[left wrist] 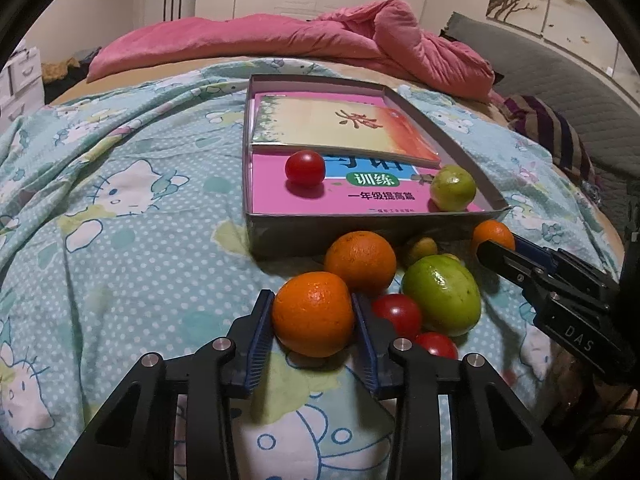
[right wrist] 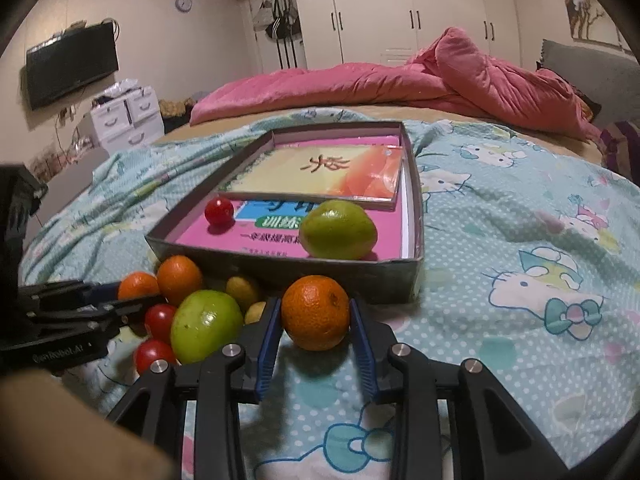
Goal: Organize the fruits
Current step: 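Grasp an orange with the left tool while the right tool grasps a tangerine, then carry the orange and tangerine into the tray with both tools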
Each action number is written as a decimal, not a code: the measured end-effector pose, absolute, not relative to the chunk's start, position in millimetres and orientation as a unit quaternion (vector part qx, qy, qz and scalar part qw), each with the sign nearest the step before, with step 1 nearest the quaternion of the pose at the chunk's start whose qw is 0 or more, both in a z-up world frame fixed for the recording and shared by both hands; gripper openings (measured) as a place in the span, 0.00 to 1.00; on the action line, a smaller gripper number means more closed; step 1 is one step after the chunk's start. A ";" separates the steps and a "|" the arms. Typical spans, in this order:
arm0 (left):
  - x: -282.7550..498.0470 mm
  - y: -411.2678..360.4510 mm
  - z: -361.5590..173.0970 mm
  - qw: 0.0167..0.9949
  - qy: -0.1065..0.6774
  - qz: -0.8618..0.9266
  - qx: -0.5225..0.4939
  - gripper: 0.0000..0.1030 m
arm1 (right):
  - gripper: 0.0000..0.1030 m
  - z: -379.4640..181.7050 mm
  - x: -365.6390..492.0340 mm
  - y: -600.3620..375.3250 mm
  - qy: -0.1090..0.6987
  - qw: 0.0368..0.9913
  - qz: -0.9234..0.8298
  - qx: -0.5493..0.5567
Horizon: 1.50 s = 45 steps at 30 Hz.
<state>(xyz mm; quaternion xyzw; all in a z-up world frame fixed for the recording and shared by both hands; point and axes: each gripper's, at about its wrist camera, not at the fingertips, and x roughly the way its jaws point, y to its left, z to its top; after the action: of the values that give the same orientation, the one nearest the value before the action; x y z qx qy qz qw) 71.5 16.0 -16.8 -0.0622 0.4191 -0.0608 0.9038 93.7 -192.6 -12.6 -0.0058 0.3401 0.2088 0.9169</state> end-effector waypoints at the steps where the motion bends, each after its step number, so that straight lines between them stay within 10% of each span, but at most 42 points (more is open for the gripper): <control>1: 70.1 17.3 -15.5 0.904 0.417 -0.061 -0.065 0.38 | 0.34 -11.4 93.2 -192.6 0.338 0.918 0.209 -0.004; 45: 119.6 14.8 15.4 0.919 0.385 -0.035 -0.073 0.38 | 0.34 9.1 112.6 -201.0 0.290 0.943 0.162 0.006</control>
<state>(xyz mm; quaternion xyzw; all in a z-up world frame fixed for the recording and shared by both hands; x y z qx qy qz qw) 119.6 14.8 15.4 -0.0728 0.3850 -0.0350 0.9194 112.6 -201.0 9.1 0.0063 0.2896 0.1621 0.9433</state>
